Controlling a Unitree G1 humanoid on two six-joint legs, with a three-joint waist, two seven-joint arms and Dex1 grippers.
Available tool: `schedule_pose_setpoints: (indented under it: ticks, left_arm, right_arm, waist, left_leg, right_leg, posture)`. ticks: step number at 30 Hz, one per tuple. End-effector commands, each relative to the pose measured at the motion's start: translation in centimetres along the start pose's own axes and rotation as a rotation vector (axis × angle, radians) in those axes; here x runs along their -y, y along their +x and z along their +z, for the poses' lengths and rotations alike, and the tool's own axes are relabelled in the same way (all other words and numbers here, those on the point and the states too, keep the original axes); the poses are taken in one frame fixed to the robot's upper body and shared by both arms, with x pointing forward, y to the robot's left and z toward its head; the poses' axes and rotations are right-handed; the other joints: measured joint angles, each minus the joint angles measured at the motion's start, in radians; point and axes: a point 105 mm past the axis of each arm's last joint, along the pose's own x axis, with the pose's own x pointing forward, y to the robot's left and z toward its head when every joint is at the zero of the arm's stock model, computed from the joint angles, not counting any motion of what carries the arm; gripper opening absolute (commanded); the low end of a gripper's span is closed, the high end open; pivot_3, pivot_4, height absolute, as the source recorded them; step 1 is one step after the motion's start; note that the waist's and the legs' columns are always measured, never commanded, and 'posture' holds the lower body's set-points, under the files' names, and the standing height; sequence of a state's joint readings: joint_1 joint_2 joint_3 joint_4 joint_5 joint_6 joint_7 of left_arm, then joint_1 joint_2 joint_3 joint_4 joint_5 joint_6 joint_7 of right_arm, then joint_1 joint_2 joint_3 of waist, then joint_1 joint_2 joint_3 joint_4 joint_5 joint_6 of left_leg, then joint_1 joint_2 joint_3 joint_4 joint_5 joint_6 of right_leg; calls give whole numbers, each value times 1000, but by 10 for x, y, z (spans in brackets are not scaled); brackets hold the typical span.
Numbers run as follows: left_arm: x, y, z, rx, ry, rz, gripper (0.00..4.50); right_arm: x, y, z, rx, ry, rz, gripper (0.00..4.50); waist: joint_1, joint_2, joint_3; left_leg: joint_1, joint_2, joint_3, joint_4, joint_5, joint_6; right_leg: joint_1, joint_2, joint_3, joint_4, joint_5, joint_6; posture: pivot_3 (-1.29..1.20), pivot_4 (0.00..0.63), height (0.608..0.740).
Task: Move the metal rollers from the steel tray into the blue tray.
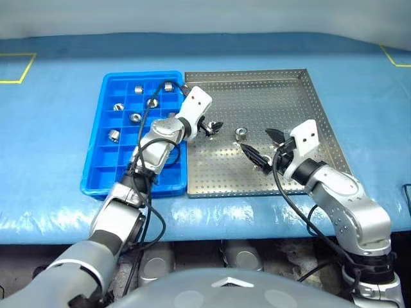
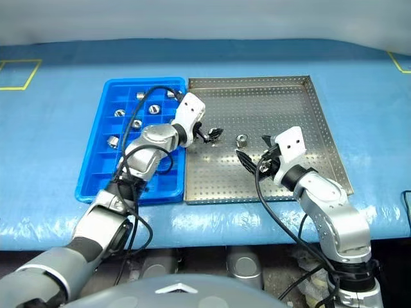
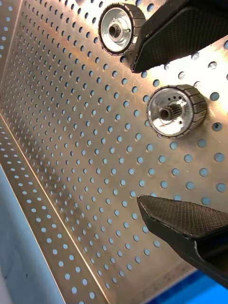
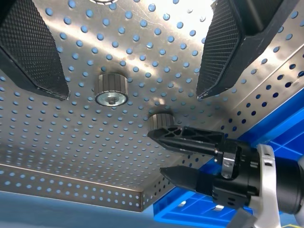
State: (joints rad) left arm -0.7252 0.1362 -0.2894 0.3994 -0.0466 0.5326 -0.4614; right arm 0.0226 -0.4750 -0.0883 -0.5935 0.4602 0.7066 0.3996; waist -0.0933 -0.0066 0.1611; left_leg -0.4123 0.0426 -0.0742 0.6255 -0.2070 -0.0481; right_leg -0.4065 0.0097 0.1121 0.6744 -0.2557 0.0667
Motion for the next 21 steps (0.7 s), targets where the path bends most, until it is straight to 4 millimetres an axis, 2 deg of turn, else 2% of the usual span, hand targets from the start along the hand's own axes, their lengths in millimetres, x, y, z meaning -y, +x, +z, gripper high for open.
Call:
schedule_pose_setpoints:
  ticks: [1,4,5,9,12,17,18,21]
  left_arm:
    - [3,4,-5,-52,47,-25,4479]
    - [3,5,-16,-129,87,-29,4479]
    - [2,4,-18,-147,89,-26,4312]
    - [3,3,-21,-192,108,-37,3292]
    - [4,2,-21,-206,110,-48,2271]
    - [1,0,-11,-156,100,-37,2271]
    - [0,-1,-5,-115,84,-38,2271]
    - [-3,-15,38,139,-41,-68,2271]
  right_arm:
    - [-1,-6,13,49,-15,-20,4500]
    - [-1,-6,13,51,-10,-29,4500]
    - [0,-6,12,51,-8,-33,4500]
    - [3,-4,14,59,-1,-50,4500]
    - [6,-2,15,67,4,-64,4500]
    - [9,1,15,66,10,-75,4500]
    - [8,1,15,65,10,-74,4500]
    - [7,2,14,64,10,-66,4500]
  waist:
    - [-10,2,-1]
    - [-18,6,-4]
    - [-21,6,-4]
    - [-41,6,-3]
    - [-42,6,-3]
    - [-41,5,-3]
    - [-41,5,-3]
    - [-39,5,-3]
  left_leg:
    - [0,0,0,0,0,0]
    - [3,0,0,-2,0,0]
    - [5,0,0,-2,0,0]
    - [6,0,0,-4,0,1]
    - [6,0,0,-4,0,1]
    - [6,0,0,-5,0,1]
    - [6,0,0,-5,0,1]
    - [5,1,0,-6,0,1]
  right_leg:
    - [0,0,0,0,0,0]
    - [3,0,0,0,0,0]
    - [4,0,0,0,0,0]
    - [4,1,1,0,-1,0]
    - [4,1,1,0,-1,-1]
    - [4,1,1,0,-1,-1]
    - [4,1,1,0,-1,-1]
    - [3,1,1,0,-1,-1]
  posture:
    - [-133,150,740]
    - [-132,150,740]
    - [-131,150,740]
    - [-122,150,740]
    - [-116,150,740]
    - [-109,150,740]
    - [-107,150,740]
    - [-103,150,740]
